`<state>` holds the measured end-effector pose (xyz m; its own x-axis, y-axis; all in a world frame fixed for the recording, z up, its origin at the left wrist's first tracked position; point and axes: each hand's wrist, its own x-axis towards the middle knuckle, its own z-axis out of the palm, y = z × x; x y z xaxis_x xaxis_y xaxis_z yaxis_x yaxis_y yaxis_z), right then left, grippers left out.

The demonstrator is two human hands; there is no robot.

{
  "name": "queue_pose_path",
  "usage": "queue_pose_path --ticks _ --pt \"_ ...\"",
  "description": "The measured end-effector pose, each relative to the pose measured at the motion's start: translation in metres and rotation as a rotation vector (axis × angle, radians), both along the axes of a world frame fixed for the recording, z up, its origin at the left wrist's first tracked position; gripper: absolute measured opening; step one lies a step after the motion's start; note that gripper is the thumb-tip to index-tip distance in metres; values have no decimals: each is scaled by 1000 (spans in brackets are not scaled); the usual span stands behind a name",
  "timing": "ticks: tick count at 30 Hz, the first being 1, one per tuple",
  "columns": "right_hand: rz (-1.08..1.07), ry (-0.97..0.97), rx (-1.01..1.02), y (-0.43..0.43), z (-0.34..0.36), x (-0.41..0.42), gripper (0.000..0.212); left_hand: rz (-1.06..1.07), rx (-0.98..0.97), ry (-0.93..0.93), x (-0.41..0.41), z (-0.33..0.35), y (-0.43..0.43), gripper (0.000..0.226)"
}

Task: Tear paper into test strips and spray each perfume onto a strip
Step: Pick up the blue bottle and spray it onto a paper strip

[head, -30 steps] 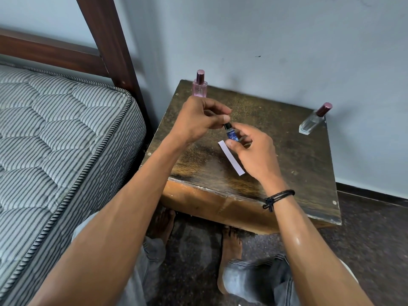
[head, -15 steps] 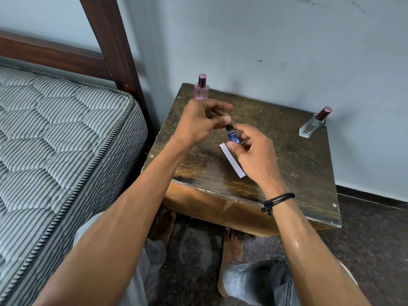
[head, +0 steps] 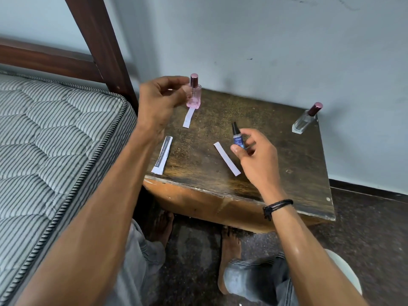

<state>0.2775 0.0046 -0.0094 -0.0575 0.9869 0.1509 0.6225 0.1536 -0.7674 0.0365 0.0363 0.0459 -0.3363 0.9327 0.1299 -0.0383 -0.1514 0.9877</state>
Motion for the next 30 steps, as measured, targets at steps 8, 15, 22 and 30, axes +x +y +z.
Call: queue_pose_path --ticks 8,15,22,30 --pt "-20 85 0 13 9 -22 35 -131 -106 583 10 -22 -6 26" --pt "-134 286 -52 21 16 -16 32 -267 -245 883 16 -33 -7 21" --pt "-130 257 -73 18 20 -14 34 -325 -308 1002 29 -40 -8 19" --pt "-111 237 -78 19 22 -9 40 -400 -239 1034 31 -43 -4 24"
